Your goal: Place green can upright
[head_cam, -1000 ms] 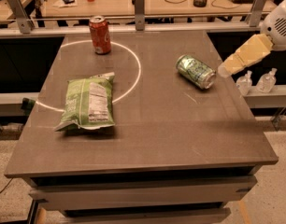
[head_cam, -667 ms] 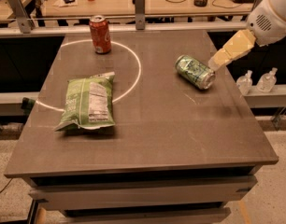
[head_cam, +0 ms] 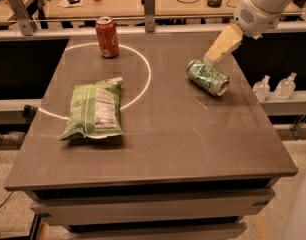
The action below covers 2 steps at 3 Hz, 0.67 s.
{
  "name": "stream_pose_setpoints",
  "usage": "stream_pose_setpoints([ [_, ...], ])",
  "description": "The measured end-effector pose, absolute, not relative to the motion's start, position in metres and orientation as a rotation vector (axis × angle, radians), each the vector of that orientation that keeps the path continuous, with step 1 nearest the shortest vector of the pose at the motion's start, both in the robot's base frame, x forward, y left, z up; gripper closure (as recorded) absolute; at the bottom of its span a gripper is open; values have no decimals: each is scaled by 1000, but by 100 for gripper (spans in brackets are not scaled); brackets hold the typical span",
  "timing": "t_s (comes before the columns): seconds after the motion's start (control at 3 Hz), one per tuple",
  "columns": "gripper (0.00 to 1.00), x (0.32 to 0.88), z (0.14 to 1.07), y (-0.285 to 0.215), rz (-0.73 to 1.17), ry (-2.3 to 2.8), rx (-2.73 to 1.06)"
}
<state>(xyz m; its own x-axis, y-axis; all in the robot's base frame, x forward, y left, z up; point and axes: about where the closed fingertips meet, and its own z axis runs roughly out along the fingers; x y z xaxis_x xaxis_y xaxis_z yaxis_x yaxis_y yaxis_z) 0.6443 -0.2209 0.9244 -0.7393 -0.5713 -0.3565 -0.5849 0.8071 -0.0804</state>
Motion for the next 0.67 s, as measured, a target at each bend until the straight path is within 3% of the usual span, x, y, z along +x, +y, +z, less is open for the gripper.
stream_pose_setpoints([
  [0.67, 0, 667, 904, -183, 36, 2655, -993],
])
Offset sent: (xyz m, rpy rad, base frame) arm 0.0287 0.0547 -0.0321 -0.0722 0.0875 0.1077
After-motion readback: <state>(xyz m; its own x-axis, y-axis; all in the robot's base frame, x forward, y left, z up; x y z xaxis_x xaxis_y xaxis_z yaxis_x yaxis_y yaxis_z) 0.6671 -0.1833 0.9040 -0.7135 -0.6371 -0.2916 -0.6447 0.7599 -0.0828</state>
